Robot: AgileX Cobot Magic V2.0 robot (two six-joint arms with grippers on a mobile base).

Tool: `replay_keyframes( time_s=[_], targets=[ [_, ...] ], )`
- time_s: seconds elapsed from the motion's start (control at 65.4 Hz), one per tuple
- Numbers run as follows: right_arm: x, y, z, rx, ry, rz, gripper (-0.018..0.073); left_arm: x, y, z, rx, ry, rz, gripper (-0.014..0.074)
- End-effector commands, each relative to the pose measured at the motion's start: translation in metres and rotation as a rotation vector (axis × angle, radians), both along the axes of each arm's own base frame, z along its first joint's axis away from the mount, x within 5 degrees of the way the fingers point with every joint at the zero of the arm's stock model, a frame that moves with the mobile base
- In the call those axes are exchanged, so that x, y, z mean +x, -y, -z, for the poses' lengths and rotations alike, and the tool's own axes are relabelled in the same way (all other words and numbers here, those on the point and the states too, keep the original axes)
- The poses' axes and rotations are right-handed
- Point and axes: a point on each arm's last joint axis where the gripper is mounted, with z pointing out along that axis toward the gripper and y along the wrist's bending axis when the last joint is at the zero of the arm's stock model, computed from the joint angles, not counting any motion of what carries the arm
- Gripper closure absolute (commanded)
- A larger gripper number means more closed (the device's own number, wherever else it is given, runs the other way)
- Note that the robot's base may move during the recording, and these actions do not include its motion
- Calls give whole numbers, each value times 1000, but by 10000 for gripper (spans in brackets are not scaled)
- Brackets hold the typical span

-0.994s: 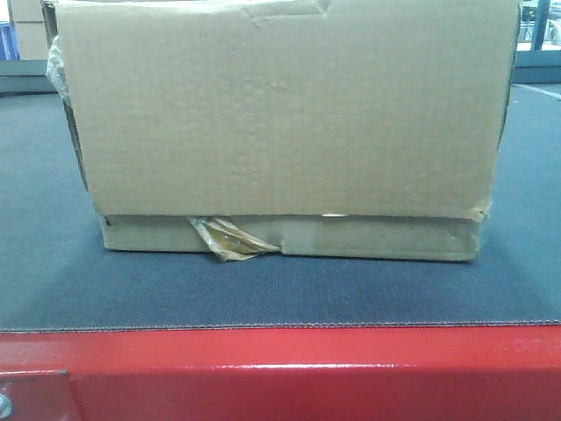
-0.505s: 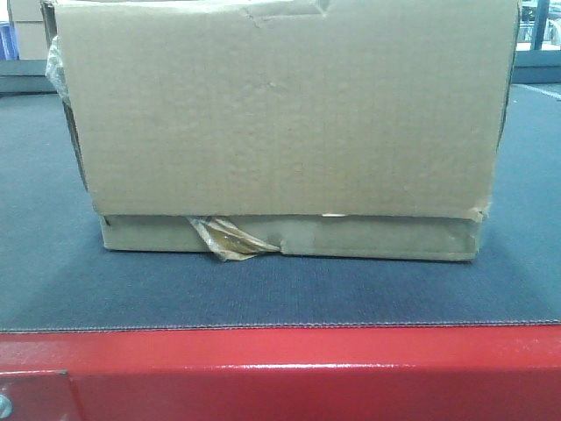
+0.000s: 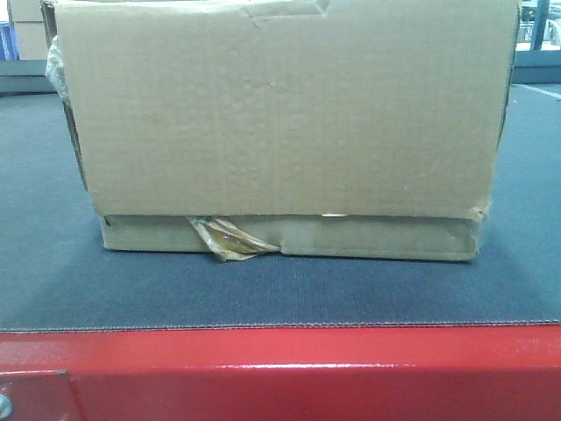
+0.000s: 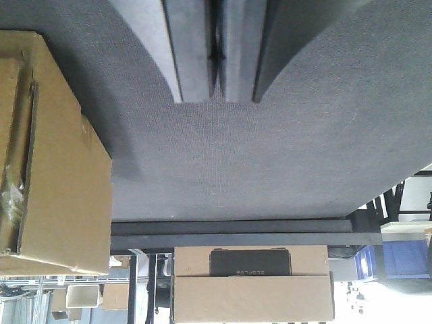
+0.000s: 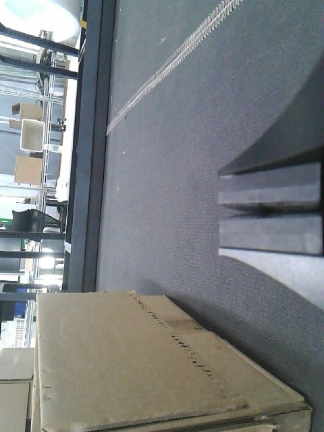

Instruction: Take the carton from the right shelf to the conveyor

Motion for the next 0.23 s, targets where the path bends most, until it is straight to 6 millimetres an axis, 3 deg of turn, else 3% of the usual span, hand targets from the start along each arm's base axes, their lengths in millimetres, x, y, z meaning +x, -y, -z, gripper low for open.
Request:
replay_keyframes(
  time_s=[0.0,0.214],
  targets=[
    [0,0,-1,-11,14,1,634,-1,0,-2,2,25,-2,599],
    [0,0,-1,-11,14,1,634,-1,0,-2,2,25,-2,599]
  ],
)
